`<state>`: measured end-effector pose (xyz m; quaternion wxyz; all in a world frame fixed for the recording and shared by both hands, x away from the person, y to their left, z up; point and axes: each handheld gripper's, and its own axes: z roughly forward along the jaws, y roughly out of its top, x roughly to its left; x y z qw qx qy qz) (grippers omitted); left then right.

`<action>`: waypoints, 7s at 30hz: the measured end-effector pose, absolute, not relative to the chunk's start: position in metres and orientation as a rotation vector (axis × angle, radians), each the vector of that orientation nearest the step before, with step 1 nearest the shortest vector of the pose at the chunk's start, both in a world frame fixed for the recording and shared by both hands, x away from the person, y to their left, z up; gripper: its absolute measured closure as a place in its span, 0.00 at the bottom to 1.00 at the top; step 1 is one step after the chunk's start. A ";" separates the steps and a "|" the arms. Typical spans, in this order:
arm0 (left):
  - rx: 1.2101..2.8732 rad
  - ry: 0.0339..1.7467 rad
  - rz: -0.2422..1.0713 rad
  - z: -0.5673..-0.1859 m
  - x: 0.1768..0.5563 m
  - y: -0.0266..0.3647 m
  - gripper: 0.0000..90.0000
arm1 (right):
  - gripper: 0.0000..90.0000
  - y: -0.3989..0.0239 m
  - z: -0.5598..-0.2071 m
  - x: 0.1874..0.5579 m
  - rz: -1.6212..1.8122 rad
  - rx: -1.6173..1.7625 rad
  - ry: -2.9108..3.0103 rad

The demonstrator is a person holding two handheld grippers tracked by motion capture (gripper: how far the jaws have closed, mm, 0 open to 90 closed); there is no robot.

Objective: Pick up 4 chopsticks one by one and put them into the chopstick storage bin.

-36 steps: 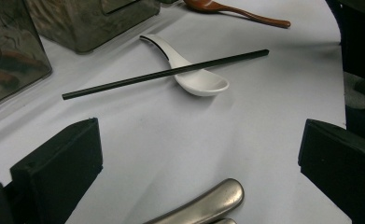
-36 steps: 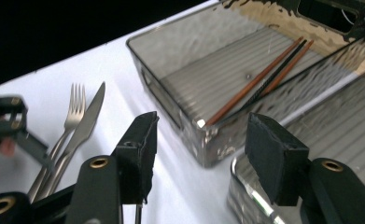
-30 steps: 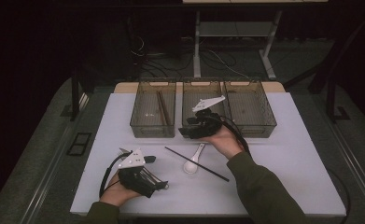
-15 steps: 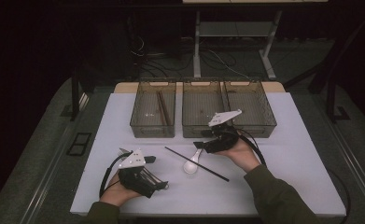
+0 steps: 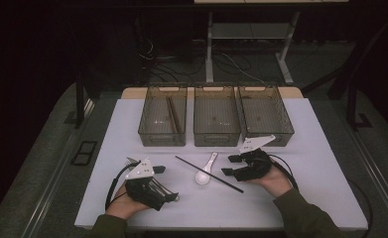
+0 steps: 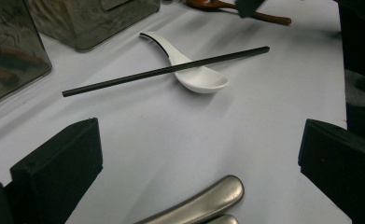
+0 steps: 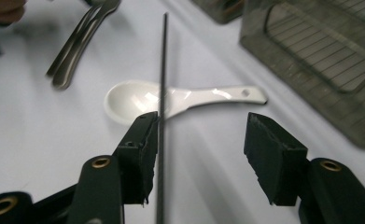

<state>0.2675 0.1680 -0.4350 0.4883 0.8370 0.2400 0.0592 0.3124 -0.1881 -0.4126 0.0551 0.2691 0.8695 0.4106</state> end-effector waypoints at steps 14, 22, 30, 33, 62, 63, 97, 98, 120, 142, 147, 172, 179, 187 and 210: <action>2.035 0.581 0.145 -0.435 0.267 0.167 0.00 | 0.66 -0.192 -0.428 0.292 1.140 0.778 2.743; 2.045 0.579 0.146 -0.435 0.268 0.167 0.00 | 0.75 -0.184 -0.436 0.291 1.084 0.753 2.779; 2.043 0.580 0.145 -0.435 0.268 0.167 0.00 | 0.83 -0.178 -0.440 0.292 1.047 0.728 2.783; 2.046 0.577 0.146 -0.435 0.268 0.167 0.00 | 0.84 -0.176 -0.442 0.292 1.034 0.717 2.792; 2.044 0.579 0.149 -0.435 0.268 0.168 0.00 | 0.95 -0.174 -0.442 0.292 1.025 0.741 2.761; 2.043 0.579 0.150 -0.435 0.268 0.168 0.00 | 0.95 -0.174 -0.442 0.292 1.026 0.743 2.758; 2.041 0.580 0.150 -0.435 0.268 0.168 0.00 | 0.95 -0.190 -0.421 0.297 1.249 0.804 2.652; 2.042 0.580 0.150 -0.435 0.268 0.168 0.00 | 0.95 -0.190 -0.420 0.297 1.255 0.805 2.647; 2.041 0.584 0.151 -0.435 0.269 0.168 0.00 | 0.95 -0.190 -0.399 0.305 1.388 0.822 2.534; 2.025 0.599 0.144 -0.436 0.268 0.168 0.00 | 0.95 -0.170 -0.389 0.338 1.438 0.928 2.404; 2.026 0.597 0.147 -0.435 0.268 0.169 0.00 | 0.95 -0.154 -0.388 0.351 1.454 0.954 2.386; 2.019 0.585 0.147 -0.434 0.268 0.170 0.00 | 0.95 -0.083 -0.371 0.410 1.426 1.066 2.319; 2.007 0.586 0.144 -0.433 0.268 0.169 0.00 | 0.95 -0.062 -0.372 0.425 1.402 1.090 2.314; 2.001 0.590 0.139 -0.433 0.268 0.170 0.00 | 0.95 -0.039 -0.377 0.440 1.388 1.115 2.306; 1.997 0.580 0.141 -0.432 0.268 0.171 0.00 | 0.67 -0.012 -0.390 0.450 1.328 1.138 2.311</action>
